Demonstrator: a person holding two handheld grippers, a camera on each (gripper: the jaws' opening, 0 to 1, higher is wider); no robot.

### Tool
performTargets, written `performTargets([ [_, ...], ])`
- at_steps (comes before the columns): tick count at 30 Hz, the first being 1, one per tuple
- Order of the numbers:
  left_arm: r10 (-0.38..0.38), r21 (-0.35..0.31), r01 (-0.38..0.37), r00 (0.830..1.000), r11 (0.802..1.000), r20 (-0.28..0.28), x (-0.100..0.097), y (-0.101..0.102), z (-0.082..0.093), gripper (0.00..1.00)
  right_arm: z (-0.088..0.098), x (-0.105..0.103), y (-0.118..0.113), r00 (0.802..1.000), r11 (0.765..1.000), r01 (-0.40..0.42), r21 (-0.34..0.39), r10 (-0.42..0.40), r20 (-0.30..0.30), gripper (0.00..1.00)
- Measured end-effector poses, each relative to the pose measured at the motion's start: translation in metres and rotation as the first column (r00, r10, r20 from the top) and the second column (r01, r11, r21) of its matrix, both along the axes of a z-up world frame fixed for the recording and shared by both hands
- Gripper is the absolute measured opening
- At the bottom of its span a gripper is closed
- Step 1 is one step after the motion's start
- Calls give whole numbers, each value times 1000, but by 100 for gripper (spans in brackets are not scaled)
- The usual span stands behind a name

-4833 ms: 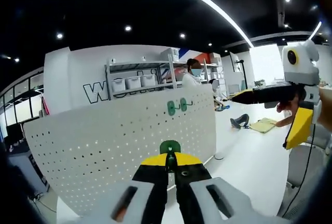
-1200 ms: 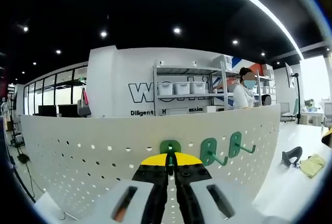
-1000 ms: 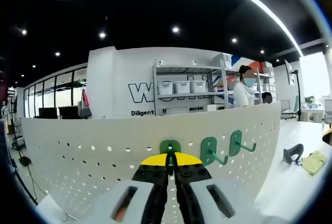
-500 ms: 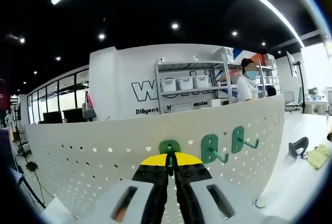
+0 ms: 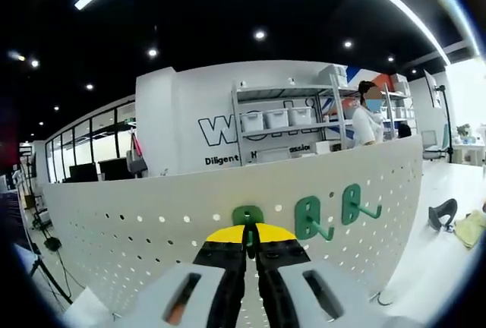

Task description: Insert the hook assembly into the mounting plate slot until the hook locks in place.

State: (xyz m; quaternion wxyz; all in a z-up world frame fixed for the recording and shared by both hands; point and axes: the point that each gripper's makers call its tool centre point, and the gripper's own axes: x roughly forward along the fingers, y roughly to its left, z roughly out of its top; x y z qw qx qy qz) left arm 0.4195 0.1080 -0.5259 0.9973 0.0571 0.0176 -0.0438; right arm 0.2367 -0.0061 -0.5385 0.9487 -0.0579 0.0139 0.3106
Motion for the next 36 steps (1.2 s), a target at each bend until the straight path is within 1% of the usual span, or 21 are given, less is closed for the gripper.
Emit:
performTargets([
  [4, 11, -8, -11, 1000, 1000, -6, 0, 1, 0, 4, -2, 1, -3, 1000, 1000, -2, 4, 2, -3, 97],
  [9, 21, 10, -21, 1000, 1000, -19, 1, 1, -1, 4, -6, 1, -6, 1000, 1000, -7, 6, 7, -10, 97],
  [15, 28, 35, -28, 1000, 999, -10, 1, 0, -1, 4, -7, 2, -9, 1000, 1000, -10, 12, 10, -12, 97],
  [24, 23, 40, -23, 1000, 999, 5, 1, 1, -2, 4, -6, 3, -10, 1000, 1000, -13, 19, 13, -8, 97],
  [30, 16, 33, -17, 1000, 999, 12, 0, 0, -3, 5, -5, 4, -10, 1000, 1000, -13, 18, 13, -3, 97],
  [32, 13, 45, -14, 1000, 999, 14, 0, 0, -3, 5, -5, 3, -10, 1000, 1000, -11, 14, 11, -5, 97],
  [36, 5, 39, -5, 1000, 999, 15, 0, 0, -4, 6, -5, 3, -10, 1000, 1000, -8, 12, 8, -6, 97],
])
